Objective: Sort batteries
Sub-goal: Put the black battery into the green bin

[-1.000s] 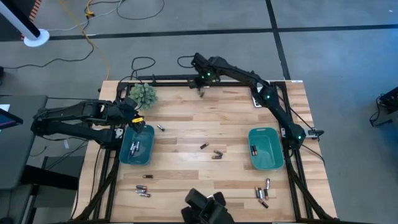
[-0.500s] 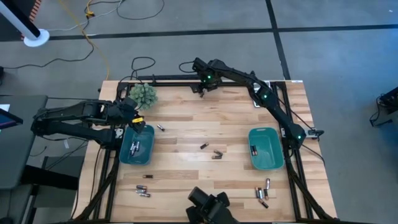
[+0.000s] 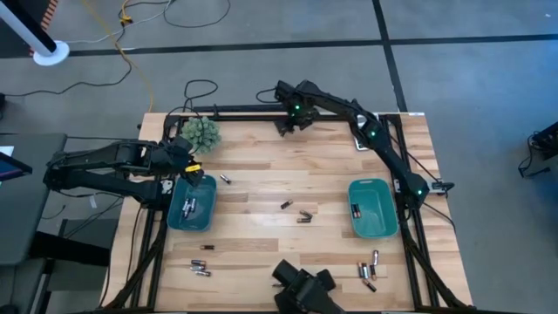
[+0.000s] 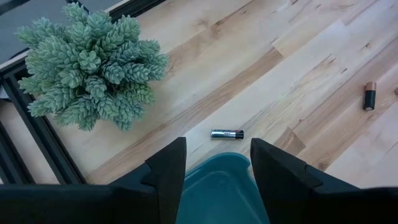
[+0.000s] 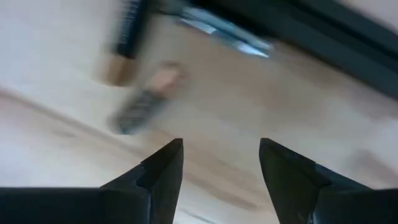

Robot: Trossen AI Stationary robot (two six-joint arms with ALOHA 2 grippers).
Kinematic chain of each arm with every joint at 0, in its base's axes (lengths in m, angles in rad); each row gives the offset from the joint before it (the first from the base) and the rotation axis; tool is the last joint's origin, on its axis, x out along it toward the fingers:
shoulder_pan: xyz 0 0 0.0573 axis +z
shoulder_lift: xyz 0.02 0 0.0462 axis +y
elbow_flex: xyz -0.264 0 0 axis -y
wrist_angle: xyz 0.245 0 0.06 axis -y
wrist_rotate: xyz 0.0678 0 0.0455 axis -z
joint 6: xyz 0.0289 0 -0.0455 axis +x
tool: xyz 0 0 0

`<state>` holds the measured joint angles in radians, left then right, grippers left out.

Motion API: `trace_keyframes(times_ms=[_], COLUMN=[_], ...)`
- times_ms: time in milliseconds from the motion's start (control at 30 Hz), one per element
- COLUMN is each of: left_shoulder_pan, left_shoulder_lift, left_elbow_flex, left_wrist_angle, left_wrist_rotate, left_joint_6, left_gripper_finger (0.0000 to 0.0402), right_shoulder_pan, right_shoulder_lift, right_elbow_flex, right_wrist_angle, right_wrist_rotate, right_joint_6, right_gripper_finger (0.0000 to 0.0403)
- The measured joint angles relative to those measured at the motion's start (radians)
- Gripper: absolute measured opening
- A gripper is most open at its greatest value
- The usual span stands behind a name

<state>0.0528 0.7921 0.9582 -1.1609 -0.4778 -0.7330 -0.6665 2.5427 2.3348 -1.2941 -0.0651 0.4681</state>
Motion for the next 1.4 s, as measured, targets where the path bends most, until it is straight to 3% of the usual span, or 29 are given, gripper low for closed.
trace_keyframes(times_ms=[133,267,633,733,933,1033,1400], left_shoulder_pan=[0.0,0.0,0.0,0.0,0.0,0.0,0.0], left_shoulder_lift=[0.0,0.0,0.0,0.0,0.0,0.0,0.0], left_elbow_flex=[0.0,0.0,0.0,0.0,0.0,0.0,0.0], left_wrist_angle=[0.0,0.0,0.0,0.0,0.0,0.0,0.0], left_wrist_rotate=[0.0,0.0,0.0,0.0,0.0,0.0,0.0], left_joint_6=[-0.002,-0.002,-0.015,-0.028,-0.038,-0.045,-0.068], left_gripper_finger=[0.0174,0.0174,0.0174,0.0174,0.0174,0.0174,0.0174], right_shoulder_pan=[-0.028,-0.028,0.055,0.064,0.06,0.041,-0.01], right_shoulder_lift=[-0.002,-0.005,-0.074,-0.041,0.018,0.028,0.03], right_elbow_flex=[0.0,0.02,0.021,0.018,0.017,0.018,0.016], right_wrist_angle=[-0.07,-0.07,0.281,0.297,0.286,0.26,0.031], right_wrist_rotate=[0.01,-0.048,-0.102,-0.169,-0.186,-0.269,-0.272], right_joint_6=[-0.002,-0.081,-0.266,-0.293,-0.316,-0.267,-0.239], right_gripper_finger=[0.0217,0.0215,0.0214,0.0214,0.0214,0.0214,0.0214])
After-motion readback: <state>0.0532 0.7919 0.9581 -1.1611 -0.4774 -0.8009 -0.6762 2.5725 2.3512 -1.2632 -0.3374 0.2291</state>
